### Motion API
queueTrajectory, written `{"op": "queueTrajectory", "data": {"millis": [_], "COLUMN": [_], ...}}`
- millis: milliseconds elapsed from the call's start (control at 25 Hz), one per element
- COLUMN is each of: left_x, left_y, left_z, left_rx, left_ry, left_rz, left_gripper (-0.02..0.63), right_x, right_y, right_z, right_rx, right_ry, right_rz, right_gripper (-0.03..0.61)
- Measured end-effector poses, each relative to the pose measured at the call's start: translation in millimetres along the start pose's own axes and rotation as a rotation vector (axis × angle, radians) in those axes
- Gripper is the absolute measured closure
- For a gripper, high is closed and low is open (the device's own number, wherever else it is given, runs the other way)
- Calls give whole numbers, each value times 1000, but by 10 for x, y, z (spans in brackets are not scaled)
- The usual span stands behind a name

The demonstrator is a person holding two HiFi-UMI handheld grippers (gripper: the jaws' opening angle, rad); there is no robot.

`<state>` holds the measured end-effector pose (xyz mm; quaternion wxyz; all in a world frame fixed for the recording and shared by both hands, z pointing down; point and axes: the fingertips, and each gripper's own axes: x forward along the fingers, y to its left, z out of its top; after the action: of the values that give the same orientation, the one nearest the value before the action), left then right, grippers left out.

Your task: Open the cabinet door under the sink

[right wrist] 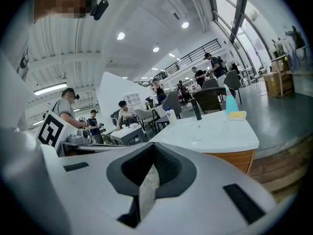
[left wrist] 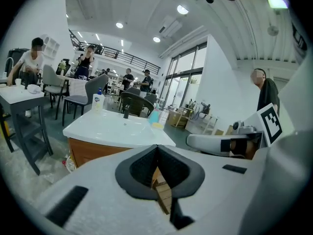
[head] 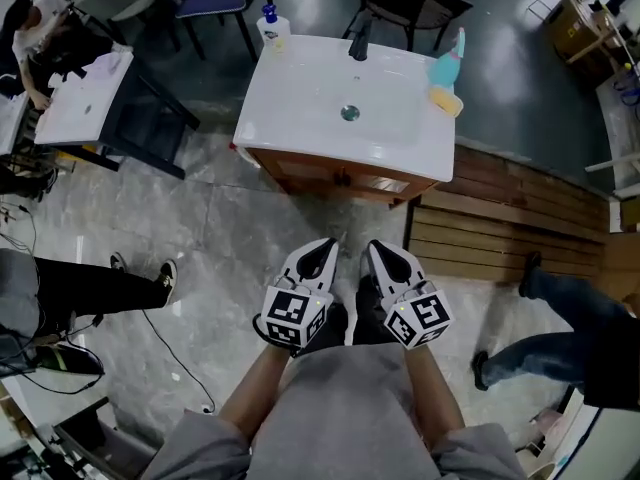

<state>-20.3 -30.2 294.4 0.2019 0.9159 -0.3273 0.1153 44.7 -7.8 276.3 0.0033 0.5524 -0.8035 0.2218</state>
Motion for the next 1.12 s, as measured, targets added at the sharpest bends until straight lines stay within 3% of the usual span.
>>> {"op": "queueTrajectory", "data": {"millis": [680, 1120], "left_x": [1333, 1835], "left_y": [620, 1014], "left_z": [-313, -762], "left_rx": [-107, -136], "left_ry": [89, 131], "left_rz": [185, 240], "left_gripper": [606, 606], "right_x": [999, 1566], "right_y": [-1234, -1521], "right_z": [-218, -716], "right_rx": [65, 97], "right_ry": [131, 190], "right_rz": [132, 201], "right_gripper": [569, 569]}}
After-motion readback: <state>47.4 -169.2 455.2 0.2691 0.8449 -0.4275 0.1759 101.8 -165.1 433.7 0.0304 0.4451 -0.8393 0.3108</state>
